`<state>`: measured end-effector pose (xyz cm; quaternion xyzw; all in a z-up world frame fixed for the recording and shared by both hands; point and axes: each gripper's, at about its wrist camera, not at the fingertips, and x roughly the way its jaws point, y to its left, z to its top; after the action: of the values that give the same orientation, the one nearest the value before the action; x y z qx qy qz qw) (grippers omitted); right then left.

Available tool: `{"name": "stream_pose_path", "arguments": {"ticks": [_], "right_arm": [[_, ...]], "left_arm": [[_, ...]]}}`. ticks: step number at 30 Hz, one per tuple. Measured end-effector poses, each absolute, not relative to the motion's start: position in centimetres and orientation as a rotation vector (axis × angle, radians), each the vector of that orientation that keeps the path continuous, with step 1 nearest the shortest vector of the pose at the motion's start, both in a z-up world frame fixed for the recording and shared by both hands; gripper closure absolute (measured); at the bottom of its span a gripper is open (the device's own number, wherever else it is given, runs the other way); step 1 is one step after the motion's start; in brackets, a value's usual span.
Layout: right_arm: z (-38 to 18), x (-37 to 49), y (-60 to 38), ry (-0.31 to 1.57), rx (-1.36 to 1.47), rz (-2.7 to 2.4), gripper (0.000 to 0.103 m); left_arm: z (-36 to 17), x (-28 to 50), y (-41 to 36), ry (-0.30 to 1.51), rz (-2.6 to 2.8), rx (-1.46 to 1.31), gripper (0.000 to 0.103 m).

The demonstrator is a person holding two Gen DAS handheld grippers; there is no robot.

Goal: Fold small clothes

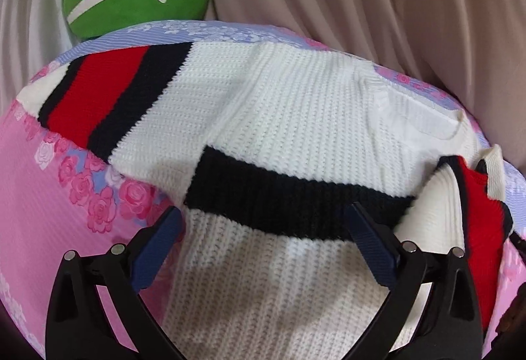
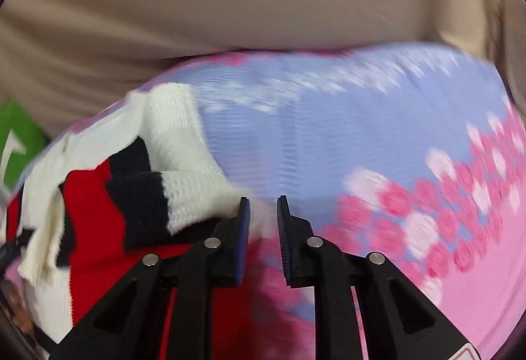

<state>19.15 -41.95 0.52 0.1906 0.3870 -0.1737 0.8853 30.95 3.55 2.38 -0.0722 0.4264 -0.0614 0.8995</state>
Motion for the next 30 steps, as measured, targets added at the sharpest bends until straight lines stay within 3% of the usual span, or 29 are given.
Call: {"name": "stream_pose_path", "arguments": {"ticks": [6, 9, 13, 16, 19, 23, 26, 30], "right_arm": [[1.9, 14.3, -40.9, 0.758, 0.422, -0.276, 0.08], [3.2, 14.1, -38.4, 0.752, 0.39, -0.231, 0.069], [3.9, 14.5, -35.9, 0.761, 0.36, -0.2, 0.068], [4.2, 15.0, -35.0, 0.757, 0.325, -0.221, 0.068], [4.5, 15.3, -35.4, 0.746, 0.325, -0.239, 0.064], [4.2, 17.4, -36.5, 0.774, 0.323, -0.25, 0.063], [3.7, 20.3, -36.9, 0.799, 0.35, -0.213, 0.063], [2.3, 25.1, -36.9, 0.839, 0.346, -0.193, 0.051]], "left_arm": [[3.8, 24.4, 0.5, 0.829, -0.412, -0.06, 0.005], [3.6, 21.1, -4.4, 0.792, -0.513, 0.2, 0.005], [0.5, 21.1, -9.2, 0.767, -0.389, 0.492, 0.005], [2.2, 26.1, -6.9, 0.734, -0.217, 0.392, 0.005], [6.9, 31.5, 1.8, 0.684, 0.013, 0.034, 0.007], [9.3, 32.8, 9.1, 0.715, -0.013, -0.186, 0.006], [8.1, 31.6, 8.1, 0.795, -0.181, -0.172, 0.005], [3.1, 34.0, 3.1, 0.969, -0.326, -0.055, 0.005]]}}
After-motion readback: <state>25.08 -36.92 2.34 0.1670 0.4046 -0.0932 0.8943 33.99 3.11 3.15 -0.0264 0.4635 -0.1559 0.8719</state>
